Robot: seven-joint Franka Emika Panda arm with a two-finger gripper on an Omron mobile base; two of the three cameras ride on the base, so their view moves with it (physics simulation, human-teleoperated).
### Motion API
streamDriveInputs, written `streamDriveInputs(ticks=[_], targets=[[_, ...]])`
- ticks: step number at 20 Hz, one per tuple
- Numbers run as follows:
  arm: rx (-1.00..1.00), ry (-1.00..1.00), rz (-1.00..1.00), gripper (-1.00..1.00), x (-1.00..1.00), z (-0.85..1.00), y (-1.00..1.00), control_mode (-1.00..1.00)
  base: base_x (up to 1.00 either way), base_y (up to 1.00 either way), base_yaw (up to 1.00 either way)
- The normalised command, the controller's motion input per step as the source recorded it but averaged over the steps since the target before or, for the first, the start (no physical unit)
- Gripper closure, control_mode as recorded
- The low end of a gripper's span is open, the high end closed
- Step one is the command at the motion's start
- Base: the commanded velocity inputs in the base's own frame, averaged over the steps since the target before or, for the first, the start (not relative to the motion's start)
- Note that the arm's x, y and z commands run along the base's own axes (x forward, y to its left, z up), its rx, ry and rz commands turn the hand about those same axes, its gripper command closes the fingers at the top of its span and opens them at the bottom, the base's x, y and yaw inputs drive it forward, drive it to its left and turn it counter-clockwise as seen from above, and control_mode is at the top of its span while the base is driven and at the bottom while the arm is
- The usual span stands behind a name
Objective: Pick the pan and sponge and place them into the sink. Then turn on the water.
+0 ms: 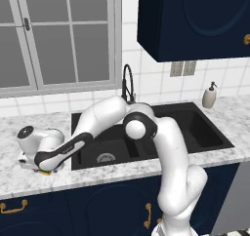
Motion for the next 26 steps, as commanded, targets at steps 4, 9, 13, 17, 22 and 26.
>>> streamDriveInputs(ticks=[4,9,13,17,22,26], targets=[[0.00,-0.07,0.00,1.00,0.00,-0.61,-0.32,-1.00,0.00,0.00,0.00],[0.05,-0.13,0.00,1.00,0.00,-0.46,-0.45,-1.00,0.00,0.00,0.00],[0.05,-0.18,0.00,1.00,0.01,-0.06,-0.40,-1.00,0.00,0.00,0.00],[0.11,-0.07,0.00,1.00,-0.02,0.45,-0.51,-1.00,0.00,0.00,0.00],[0.08,0.00,-0.06,1.00,-0.30,0.97,-0.69,-1.00,0.00,0.00,0.00],[0.04,0.01,-0.15,1.00,-0.42,0.98,-0.92,-1.00,0.00,0.00,0.00]])
